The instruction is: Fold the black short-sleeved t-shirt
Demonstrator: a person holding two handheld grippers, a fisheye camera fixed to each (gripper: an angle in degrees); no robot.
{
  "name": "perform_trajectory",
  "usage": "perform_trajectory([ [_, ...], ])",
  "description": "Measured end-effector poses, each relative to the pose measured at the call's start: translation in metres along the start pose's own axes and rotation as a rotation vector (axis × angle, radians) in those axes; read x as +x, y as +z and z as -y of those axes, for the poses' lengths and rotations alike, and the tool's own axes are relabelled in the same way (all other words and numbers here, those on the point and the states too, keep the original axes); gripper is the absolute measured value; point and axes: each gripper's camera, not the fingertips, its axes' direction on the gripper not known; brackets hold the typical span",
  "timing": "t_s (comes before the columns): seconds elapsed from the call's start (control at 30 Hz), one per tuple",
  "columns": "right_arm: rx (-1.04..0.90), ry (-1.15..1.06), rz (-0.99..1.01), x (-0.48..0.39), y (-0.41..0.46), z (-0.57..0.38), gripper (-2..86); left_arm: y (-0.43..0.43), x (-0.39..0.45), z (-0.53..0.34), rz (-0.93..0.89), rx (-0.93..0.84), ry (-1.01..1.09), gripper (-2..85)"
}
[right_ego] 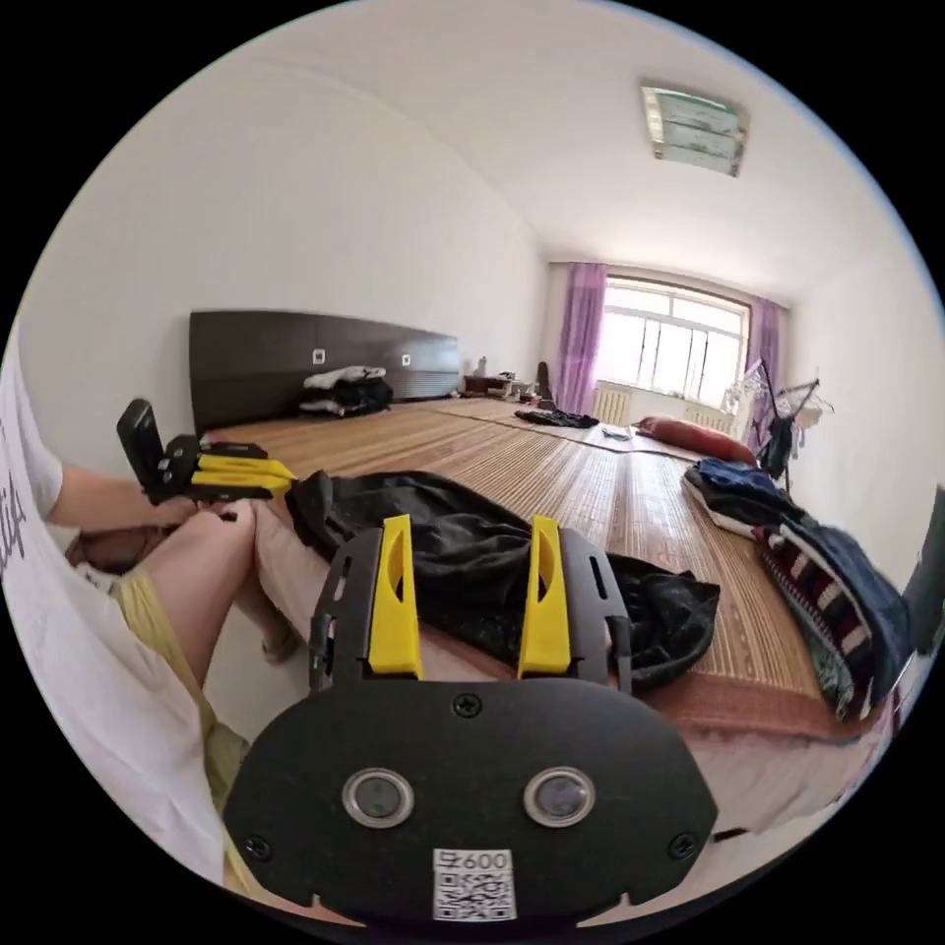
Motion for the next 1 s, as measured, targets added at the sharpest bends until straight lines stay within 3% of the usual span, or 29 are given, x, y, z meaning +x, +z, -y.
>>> perform_trajectory([
  [0.13,-0.011,-0.262,0.259,-0.056,0.008,0.026,11.3,-0.01,-0.006,-0.027,0.023,0.041,-0.231,1.0],
  [0.27,-0.089,-0.305,0.333,-0.115,0.041,0.034,14.9,-0.013,-0.002,-0.029,0.009,0.08,-0.265,0.9],
  [0.4,-0.203,-0.35,0.371,-0.17,0.076,0.017,14.9,-0.02,-0.01,-0.054,0.19,0.014,-0.323,1.1],
  [0.57,-0.332,-0.374,-0.015,-0.23,0.123,-0.007,9.9,-0.046,-0.003,-0.091,0.193,0.01,-0.374,1.6],
  [0.67,-0.312,-0.415,-0.012,-0.233,0.115,-0.004,2.5,-0.057,0.017,-0.11,0.23,-0.032,-0.335,2.6],
  [0.83,-0.11,-0.127,0.062,-0.161,0.033,0.043,-0.7,-0.08,0.048,-0.122,0.336,0.004,-0.285,12.1],
  [1.0,0.059,0.136,0.166,-0.074,-0.021,0.092,-0.8,-0.072,0.07,-0.111,0.132,0.014,-0.356,16.6],
])
